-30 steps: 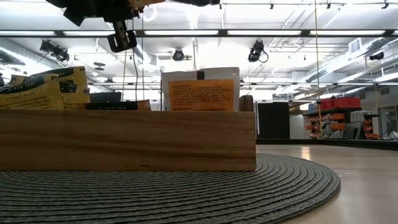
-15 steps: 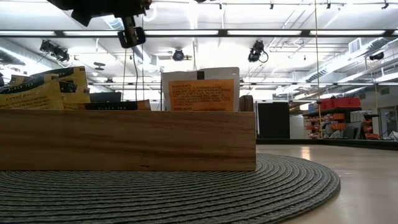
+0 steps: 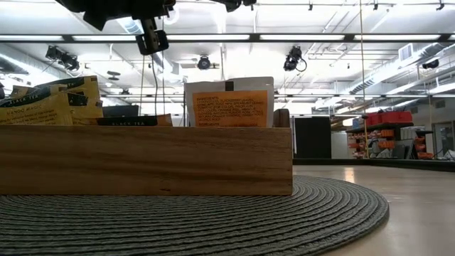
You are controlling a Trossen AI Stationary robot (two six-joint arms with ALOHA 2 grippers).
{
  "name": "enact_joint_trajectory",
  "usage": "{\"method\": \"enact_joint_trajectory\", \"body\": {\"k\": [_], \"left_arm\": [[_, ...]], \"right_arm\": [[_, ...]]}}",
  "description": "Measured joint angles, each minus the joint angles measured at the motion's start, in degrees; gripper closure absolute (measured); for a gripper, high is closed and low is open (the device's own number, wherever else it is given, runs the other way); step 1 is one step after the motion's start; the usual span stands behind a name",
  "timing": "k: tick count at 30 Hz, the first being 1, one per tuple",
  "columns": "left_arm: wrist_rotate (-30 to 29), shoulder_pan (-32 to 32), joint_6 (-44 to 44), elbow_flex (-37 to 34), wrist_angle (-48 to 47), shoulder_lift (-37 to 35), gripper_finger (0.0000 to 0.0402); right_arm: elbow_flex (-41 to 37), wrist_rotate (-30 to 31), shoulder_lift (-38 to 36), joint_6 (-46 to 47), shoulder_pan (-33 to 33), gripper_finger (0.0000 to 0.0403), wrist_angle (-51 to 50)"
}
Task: Pick & Place Tea
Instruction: Put the orange tea bag into the middle section of the wooden organizer
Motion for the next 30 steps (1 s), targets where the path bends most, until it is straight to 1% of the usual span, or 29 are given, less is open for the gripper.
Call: {"method": "enact_joint_trajectory", "body": {"k": [8, 12, 17, 24, 26, 28, 29, 30], "left_arm": [[-1.3, 0.1, 0.6, 0.0, -0.1, 0.0, 0.0357], [-1.4, 0.5, 4.1, 0.0, -2.3, -0.2, 0.0343], [-1.3, 2.3, 5.4, 0.0, -4.4, -0.2, 0.0334], [-1.1, 5.5, 8.3, 0.0, -6.8, -0.7, 0.0331], [0.6, 6.4, 9.3, 0.0, -7.2, -0.9, 0.0328], [3.6, 8.3, 12.3, 0.0, -10.0, -1.9, 0.0323], [3.2, 9.7, 12.5, 0.2, -12.4, -2.3, 0.0322], [1.8, 11.2, 12.7, 0.2, -16.9, -3.3, 0.0321]], "right_arm": [[0.0, 0.0, -0.1, 1.8, 0.0, 0.0401, -2.1], [0.0, 1.0, -0.1, 1.8, 0.1, 0.0401, -3.5], [0.0, 1.7, -0.1, 3.9, 0.0, 0.0402, -4.8], [0.0, 4.2, -0.9, 6.2, 0.1, 0.0402, -7.4], [0.0, 5.2, -1.3, 7.2, 0.1, 0.0403, -7.8], [0.0, 6.6, -2.1, 8.9, 0.2, 0.0403, -9.9], [0.0, 7.2, -2.6, 10.3, 0.3, 0.0403, -10.2], [0.0, 8.0, -3.2, 11.9, 0.5, 0.0403, -11.5]]}}
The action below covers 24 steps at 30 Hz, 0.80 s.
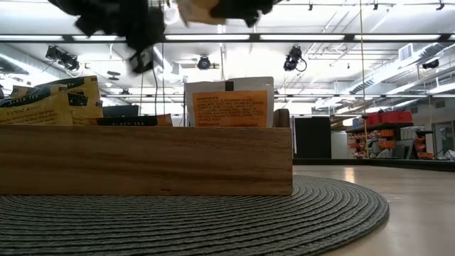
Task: Pick & Place Tea
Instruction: Put the orange tea bag into the middle section of the wooden organizer
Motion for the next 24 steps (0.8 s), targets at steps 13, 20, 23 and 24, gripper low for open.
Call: {"method": "enact_joint_trajectory", "body": {"k": [13, 20, 23, 24], "left_arm": [[-14.0, -3.1, 26.3, 3.6, -9.9, -4.4, 0.0343], [-24.6, -9.0, 39.0, 10.8, -8.5, 1.4, 0.0329], [-25.0, -9.4, 42.2, 14.9, -9.3, 5.2, 0.0310], [-25.0, -9.4, 42.8, 16.3, -9.3, 6.6, 0.0302]], "right_arm": [[4.6, -0.1, -0.9, 30.3, -0.1, 0.0403, -20.2], [9.1, -6.4, 0.2, 37.5, -1.5, 0.0403, -28.8], [9.9, -9.4, 2.0, 39.7, -1.4, 0.0403, -32.6], [9.9, -9.6, 2.6, 40.2, -1.3, 0.0403, -33.4]]}}
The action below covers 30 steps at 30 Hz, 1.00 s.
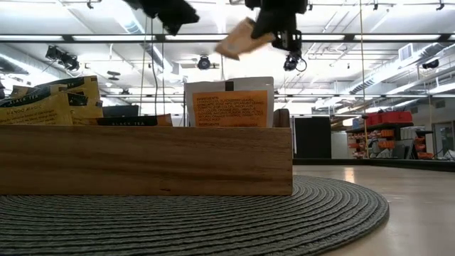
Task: Pick & Place Tea
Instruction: Put the orange tea bag into the middle section of the wooden organizer
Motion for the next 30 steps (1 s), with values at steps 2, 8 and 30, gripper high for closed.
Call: {"method": "enact_joint_trajectory", "body": {"k": [2, 8, 30], "left_arm": [[0.1, -0.3, 0.9, 2.8, 0.1, 2.5, 0.0286], [3.5, -2.3, 1.7, 8.5, -1.5, 9.8, 0.0232], [2.4, -4.8, -3.0, 10.2, -0.4, 16.1, 0.0251]], "right_arm": [[0.0, 0.1, 0.7, 0.9, 0.0, 0.0403, 0.0], [0.1, 1.7, 1.0, 3.4, 0.0, 0.0403, 2.0], [2.0, 2.9, 0.9, -0.3, 0.0, 0.0403, 4.8]]}}
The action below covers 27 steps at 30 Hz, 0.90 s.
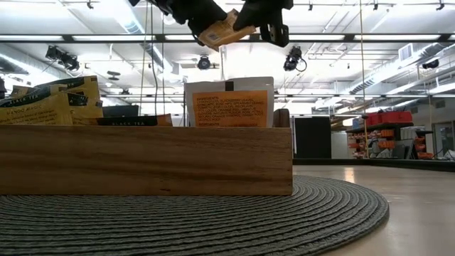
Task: Pick & Place Tea
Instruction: Put the orange tea bag into the middle section of the wooden organizer
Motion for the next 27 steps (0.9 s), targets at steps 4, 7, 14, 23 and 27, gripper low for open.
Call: {"method": "enact_joint_trajectory", "body": {"k": [4, 7, 14, 23, 27], "left_arm": [[3.3, 0.1, 0.0, 0.0, 0.0, 0.0, 0.0314], [4.1, 0.2, 0.0, 0.0, 0.1, 0.0, 0.0365], [3.2, 0.1, 0.0, 0.0, 0.1, -0.4, 0.0398], [-7.0, 0.2, 1.3, 0.0, 0.6, -6.9, 0.0400], [-11.3, 0.2, 0.1, 0.0, 3.5, -10.5, 0.0400]], "right_arm": [[0.0, 0.1, 0.0, -0.8, 0.0, 0.0403, 0.1], [0.0, 0.0, 0.0, -1.3, 0.0, 0.0403, 0.1], [0.0, -1.2, -0.7, -1.2, 0.2, 0.0379, 0.5], [0.0, 3.6, -9.1, -0.8, 0.3, 0.0270, -6.5], [0.0, 16.5, -12.5, -1.1, 1.3, 0.0233, -4.6]]}}
